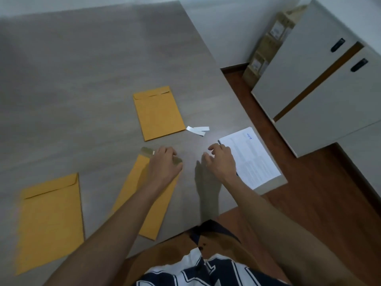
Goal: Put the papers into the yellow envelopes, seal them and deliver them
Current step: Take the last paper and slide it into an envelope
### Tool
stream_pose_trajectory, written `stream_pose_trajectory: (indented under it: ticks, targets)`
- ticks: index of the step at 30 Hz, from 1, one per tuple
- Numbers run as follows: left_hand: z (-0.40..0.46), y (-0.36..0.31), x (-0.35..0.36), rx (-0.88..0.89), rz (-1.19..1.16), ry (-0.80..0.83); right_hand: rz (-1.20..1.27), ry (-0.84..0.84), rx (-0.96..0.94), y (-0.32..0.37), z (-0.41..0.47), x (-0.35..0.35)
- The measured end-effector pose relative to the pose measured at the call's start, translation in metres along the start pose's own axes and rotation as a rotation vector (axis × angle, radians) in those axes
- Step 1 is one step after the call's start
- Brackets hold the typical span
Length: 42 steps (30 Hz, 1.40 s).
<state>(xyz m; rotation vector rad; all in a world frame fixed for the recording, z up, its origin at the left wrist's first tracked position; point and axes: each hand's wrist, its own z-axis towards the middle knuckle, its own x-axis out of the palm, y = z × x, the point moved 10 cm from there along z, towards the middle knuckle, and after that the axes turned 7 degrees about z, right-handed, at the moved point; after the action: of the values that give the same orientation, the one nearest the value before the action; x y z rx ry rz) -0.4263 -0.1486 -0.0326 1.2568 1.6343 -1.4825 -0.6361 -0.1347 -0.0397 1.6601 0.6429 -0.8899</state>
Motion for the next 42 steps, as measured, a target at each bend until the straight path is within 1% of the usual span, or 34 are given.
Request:
stream_pose_trajectory:
  ticks: [4, 6, 8, 10, 12, 15, 18, 23, 30, 34, 38, 42]
  targets:
    - [0.002, -0.067, 0.038, 0.045, -0.141, 0.092, -0.037, -0.092, 0.049, -0.051, 0.009, -0.049]
    - [0.002, -0.093, 0.059, 0.008, -0.198, 0.153, -0.060, -0.133, 0.072, -0.077, 0.012, -0.070]
    - [0.005, -0.115, 0.078, -0.060, -0.248, 0.179, -0.095, -0.157, 0.123, -0.106, 0.014, -0.089]
    - [0.008, -0.129, 0.091, -0.148, -0.286, 0.189, -0.148, -0.137, 0.180, -0.130, 0.017, -0.100]
    - [0.008, -0.141, 0.100, -0.223, -0.291, 0.201, -0.202, -0.071, 0.233, -0.150, 0.020, -0.104]
    - [0.006, -0.151, 0.107, -0.302, -0.272, 0.198, -0.252, 0.020, 0.254, -0.166, 0.021, -0.096]
    - [0.004, -0.159, 0.111, -0.367, -0.280, 0.160, -0.261, 0.036, 0.231, -0.172, 0.020, -0.090]
    - [0.003, -0.168, 0.122, -0.431, -0.397, 0.133, -0.272, 0.028, 0.212, -0.172, 0.021, -0.089]
    - [-0.002, -0.168, 0.110, -0.520, -0.452, 0.046, -0.283, 0.030, 0.198, -0.172, 0.022, -0.090]
    - [-0.004, -0.172, 0.108, -0.508, -0.458, 0.040, -0.287, 0.035, 0.197, -0.173, 0.022, -0.089]
    - [-0.008, -0.172, 0.105, -0.499, -0.412, 0.024, -0.289, 0.026, 0.195, -0.173, 0.022, -0.089]
    - [-0.008, -0.178, 0.101, -0.488, -0.460, 0.026, -0.300, 0.024, 0.197, -0.171, 0.022, -0.089]
